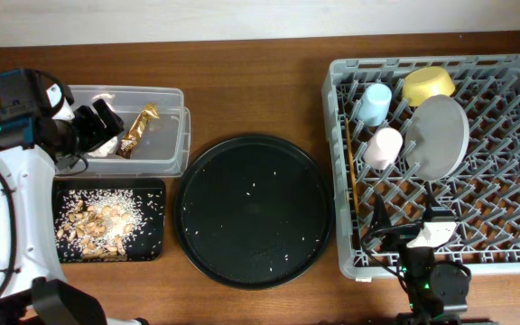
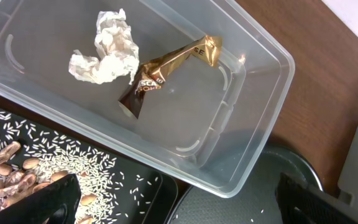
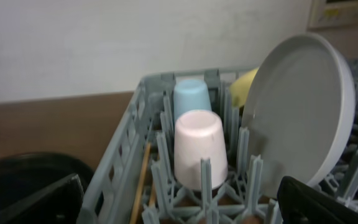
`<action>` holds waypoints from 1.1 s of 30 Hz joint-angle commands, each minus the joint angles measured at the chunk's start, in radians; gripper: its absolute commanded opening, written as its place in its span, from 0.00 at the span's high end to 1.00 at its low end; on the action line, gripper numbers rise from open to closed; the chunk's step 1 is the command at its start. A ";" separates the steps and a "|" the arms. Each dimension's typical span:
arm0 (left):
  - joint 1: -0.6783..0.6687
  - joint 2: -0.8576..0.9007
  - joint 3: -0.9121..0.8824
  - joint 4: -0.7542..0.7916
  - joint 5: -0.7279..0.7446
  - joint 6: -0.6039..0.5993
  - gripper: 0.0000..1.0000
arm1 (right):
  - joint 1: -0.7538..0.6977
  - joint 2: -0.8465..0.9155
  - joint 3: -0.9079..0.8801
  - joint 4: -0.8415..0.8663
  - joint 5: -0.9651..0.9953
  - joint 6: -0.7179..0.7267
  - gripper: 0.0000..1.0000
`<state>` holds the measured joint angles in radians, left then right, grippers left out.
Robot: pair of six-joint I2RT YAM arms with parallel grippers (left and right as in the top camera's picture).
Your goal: Sort waste into correct bins and load items into the dishwasher rack
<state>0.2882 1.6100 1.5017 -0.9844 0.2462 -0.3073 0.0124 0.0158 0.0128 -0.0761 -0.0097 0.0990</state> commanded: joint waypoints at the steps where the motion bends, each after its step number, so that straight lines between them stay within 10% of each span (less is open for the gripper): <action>1: 0.001 -0.006 0.005 -0.002 -0.001 0.005 0.01 | -0.008 -0.013 -0.007 0.002 -0.051 -0.121 0.02; 33: -0.007 -0.009 0.005 -0.002 -0.001 0.005 0.01 | -0.008 -0.012 -0.007 0.002 -0.049 -0.144 0.02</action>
<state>0.2882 1.6100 1.5017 -0.9848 0.2462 -0.3073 0.0116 0.0147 0.0128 -0.0738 -0.0437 -0.0376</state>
